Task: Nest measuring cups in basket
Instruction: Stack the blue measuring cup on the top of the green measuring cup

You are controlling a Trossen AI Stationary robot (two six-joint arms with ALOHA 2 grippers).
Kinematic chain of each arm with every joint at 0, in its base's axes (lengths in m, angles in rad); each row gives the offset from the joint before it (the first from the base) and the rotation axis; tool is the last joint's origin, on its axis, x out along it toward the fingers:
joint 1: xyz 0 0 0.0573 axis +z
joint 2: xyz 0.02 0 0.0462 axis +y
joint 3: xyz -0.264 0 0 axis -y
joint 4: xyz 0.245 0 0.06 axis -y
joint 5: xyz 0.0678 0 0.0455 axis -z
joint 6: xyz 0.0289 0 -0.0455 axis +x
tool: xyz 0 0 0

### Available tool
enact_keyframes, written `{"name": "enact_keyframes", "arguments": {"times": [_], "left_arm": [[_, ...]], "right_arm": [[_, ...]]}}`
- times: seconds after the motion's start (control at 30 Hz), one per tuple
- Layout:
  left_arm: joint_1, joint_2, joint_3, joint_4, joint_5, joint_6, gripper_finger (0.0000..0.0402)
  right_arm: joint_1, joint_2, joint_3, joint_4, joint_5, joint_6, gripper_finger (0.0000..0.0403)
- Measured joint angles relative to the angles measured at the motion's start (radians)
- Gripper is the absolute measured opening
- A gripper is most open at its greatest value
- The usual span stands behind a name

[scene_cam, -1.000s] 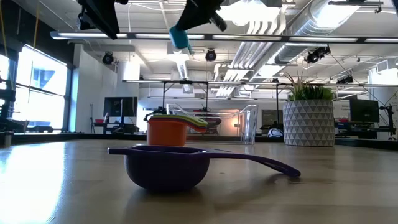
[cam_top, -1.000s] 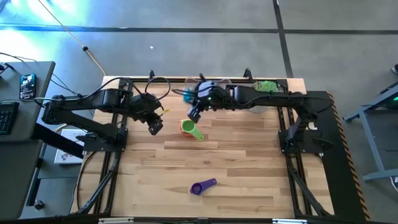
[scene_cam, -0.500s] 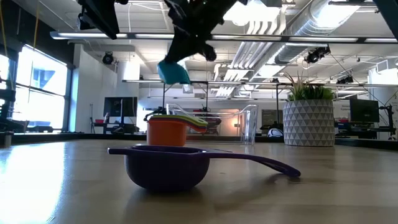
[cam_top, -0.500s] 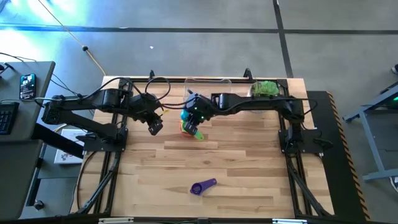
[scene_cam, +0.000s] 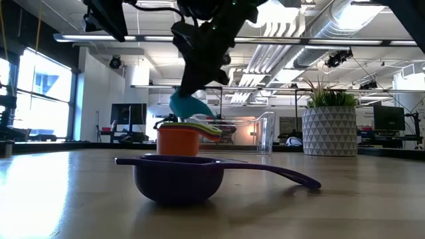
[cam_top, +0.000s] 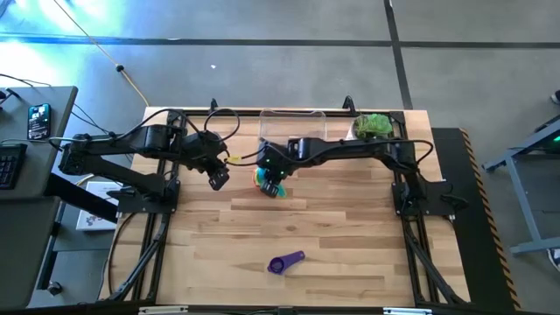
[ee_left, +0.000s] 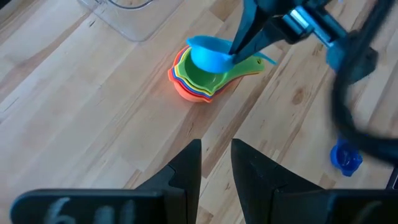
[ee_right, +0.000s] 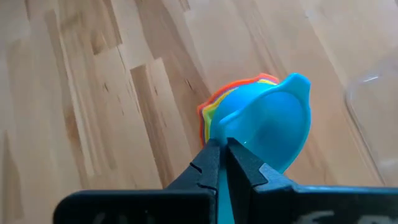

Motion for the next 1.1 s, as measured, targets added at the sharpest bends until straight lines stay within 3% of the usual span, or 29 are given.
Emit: {"name": "enact_keyframes", "arguments": {"times": [0.4,0.83,1.1], "left_arm": [[0.0,0.0,0.0,0.0,-0.003,0.0,0.0078],[0.0,0.0,0.0,0.0,-0.005,0.003,0.0078],[0.0,0.0,0.0,0.0,-0.004,0.003,0.0078]], "right_arm": [[0.002,0.023,0.0,-0.015,0.001,-0.051,0.0002],[0.002,0.023,0.0,-0.013,0.009,-0.08,0.0047],[0.002,0.023,0.0,-0.026,0.049,-0.01,0.0048]]}}
